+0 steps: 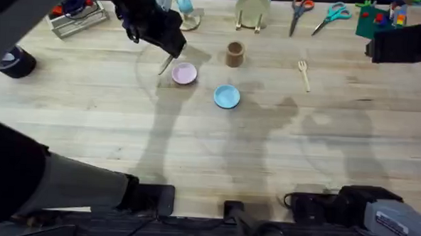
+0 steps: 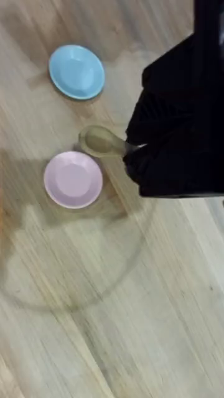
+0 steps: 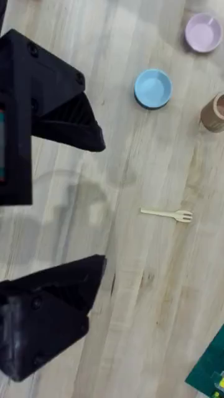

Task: Pick up a utensil and set it on the pink plate, then put the other utensil in the container.

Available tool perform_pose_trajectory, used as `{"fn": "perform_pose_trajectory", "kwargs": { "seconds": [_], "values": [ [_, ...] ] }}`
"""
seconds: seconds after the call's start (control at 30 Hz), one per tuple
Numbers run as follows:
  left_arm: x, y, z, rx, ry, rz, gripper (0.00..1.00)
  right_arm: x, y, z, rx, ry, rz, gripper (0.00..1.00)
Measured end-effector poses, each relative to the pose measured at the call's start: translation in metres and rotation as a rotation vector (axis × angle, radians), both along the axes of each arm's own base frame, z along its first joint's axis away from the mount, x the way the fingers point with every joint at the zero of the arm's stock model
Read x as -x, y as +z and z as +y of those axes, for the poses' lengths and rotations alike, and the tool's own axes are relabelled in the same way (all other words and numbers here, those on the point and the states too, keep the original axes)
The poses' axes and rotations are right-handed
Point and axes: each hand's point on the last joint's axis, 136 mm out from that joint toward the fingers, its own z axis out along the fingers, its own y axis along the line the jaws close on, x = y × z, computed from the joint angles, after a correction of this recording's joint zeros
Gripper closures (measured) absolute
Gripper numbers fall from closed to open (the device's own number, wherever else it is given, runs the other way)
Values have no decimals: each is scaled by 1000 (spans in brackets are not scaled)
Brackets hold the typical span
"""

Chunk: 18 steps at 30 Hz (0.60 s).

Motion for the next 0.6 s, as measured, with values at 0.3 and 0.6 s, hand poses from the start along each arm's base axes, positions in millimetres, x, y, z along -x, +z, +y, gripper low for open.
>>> {"fn": "perform_pose_trajectory", "kwargs": {
  "seconds": [0.3,0.6],
  "values": [
    [-6,-6,-4,26,29,13,959,0,0,0,0,0,0,6],
    [-17,-47,-6,16,37,107,959,0,0,0,0,0,0,5]
  ]
}}
